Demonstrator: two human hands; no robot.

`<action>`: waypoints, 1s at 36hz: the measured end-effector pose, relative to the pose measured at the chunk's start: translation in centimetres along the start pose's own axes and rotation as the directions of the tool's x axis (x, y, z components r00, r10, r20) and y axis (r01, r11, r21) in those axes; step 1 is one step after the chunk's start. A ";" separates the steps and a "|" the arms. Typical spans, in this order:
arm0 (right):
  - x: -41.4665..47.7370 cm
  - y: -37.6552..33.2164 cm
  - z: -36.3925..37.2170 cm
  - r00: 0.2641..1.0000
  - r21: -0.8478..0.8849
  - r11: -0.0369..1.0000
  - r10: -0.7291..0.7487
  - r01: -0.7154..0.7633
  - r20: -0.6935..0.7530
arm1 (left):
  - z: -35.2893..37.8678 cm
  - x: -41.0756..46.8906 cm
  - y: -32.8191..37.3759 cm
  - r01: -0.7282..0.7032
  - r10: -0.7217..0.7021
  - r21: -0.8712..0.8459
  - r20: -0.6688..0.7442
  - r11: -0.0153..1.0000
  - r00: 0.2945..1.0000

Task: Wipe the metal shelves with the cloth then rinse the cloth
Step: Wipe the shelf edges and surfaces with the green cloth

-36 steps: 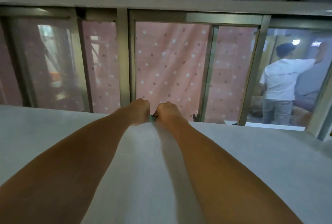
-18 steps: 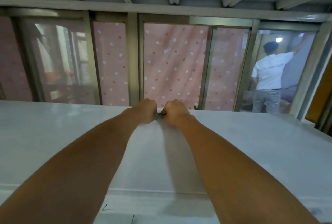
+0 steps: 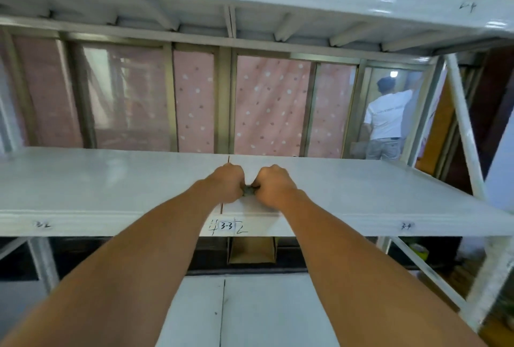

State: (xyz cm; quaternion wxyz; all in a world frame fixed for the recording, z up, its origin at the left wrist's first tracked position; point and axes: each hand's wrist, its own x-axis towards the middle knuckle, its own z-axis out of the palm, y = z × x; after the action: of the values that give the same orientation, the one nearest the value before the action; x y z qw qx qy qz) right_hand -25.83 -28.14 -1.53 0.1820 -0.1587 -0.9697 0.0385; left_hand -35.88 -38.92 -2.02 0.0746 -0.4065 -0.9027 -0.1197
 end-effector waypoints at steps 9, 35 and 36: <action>-4.4 -4.3 -1.9 0.997 -0.046 0.999 -0.014 0.018 0.071 | -2.1 -6.6 -1.3 -0.023 0.024 -0.035 0.022 0.999 0.999; -0.9 -5.1 1.2 0.995 -0.089 0.991 -0.092 0.095 0.033 | -2.0 -5.8 -3.5 0.024 -0.024 -0.010 -0.026 1.000 0.999; -0.2 -4.8 1.4 0.995 -0.089 0.991 -0.099 0.102 0.032 | -1.8 -5.0 -3.9 0.030 -0.030 -0.004 -0.033 1.000 0.999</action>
State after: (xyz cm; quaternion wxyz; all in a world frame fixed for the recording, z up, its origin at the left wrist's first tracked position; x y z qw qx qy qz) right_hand -27.59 -32.81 -2.27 0.1630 -0.1171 -0.9796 -0.0123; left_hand -35.46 -45.46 -2.01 0.0870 -0.3912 -0.9070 -0.1293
